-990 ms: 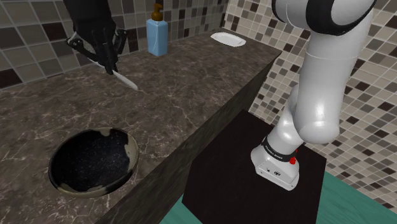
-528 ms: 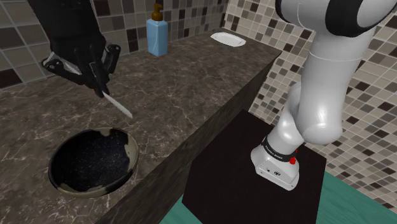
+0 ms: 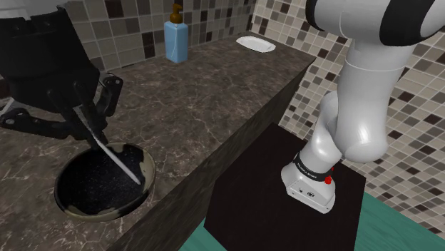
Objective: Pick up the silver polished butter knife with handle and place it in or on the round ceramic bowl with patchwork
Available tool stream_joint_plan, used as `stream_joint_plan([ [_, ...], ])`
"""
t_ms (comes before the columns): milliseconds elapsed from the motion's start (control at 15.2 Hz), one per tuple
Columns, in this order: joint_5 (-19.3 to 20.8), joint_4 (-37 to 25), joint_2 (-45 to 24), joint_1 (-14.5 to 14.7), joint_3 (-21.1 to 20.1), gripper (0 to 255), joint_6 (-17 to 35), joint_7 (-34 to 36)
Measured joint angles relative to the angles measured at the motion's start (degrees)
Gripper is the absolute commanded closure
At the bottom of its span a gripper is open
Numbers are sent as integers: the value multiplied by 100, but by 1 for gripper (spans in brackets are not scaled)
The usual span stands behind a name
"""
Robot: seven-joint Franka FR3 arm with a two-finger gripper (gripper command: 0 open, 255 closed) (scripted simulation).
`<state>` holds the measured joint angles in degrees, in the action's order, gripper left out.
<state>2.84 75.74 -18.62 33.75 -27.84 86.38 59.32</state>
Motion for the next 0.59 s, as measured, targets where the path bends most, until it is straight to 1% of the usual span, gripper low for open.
stream_joint_plan([
  [594, -30, 775, 70, -25, -4, 255, 706, 27],
])
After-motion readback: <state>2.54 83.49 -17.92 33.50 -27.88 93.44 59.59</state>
